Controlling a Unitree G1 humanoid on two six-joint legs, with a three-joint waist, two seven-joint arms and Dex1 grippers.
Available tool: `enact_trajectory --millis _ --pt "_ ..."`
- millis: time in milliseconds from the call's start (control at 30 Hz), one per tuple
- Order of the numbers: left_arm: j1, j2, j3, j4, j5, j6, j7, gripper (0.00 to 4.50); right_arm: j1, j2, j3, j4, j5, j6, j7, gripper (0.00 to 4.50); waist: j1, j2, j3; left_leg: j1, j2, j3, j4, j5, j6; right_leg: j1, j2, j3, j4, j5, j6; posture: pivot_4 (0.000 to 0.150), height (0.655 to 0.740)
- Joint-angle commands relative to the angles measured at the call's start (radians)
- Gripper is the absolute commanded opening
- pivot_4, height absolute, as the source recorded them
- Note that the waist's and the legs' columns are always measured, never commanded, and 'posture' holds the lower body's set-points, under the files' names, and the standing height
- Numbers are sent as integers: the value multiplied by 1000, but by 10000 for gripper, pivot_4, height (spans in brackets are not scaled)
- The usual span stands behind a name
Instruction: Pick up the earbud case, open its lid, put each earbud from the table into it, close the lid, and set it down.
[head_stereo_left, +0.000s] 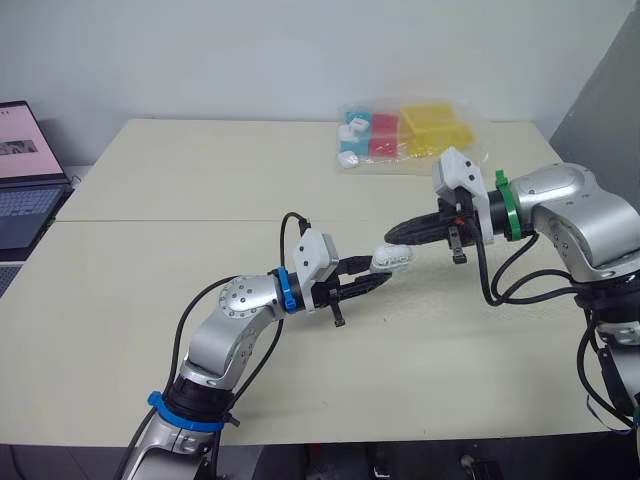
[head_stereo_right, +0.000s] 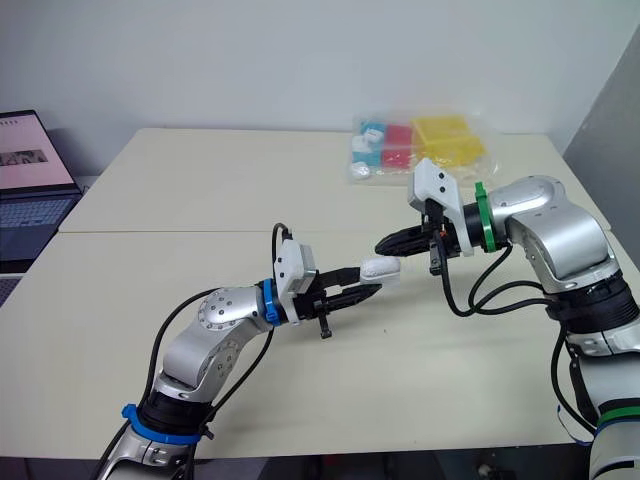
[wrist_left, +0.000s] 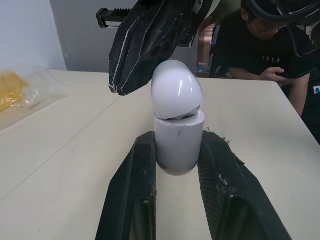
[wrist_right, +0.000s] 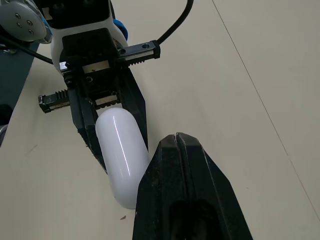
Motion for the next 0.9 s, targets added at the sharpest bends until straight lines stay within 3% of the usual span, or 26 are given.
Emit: enact_trajectory --millis 33,633,767,900 --pt "-12 -2 8 -36 -4 -6 12 7788 10 -12 -41 -71 33 19 30 0 0 0 0 0 0 0 0 0 0 0 0 0 0 0 0 1500 7400" --pt "-20 -14 21 -37 -14 48 39 7788 142 -27 -84 -155 -33 -45 -34 0 0 0 0 1 0 0 1 0 0 0 0 0 1 0 0 1500 7400" --pt "-27 6 23 -29 -66 219 53 7788 189 -84 -171 -198 -23 -53 -56 0 1 0 0 0 0 0 1 0 0 0 0 0 1 0 0 1500 7400" --pt "-49 -33 58 -19 -203 508 131 7788 350 -134 -286 -296 -42 -130 -115 0 6 0 0 0 -1 -1 1 0 0 1 0 -1 0 0 0 1500 7400"
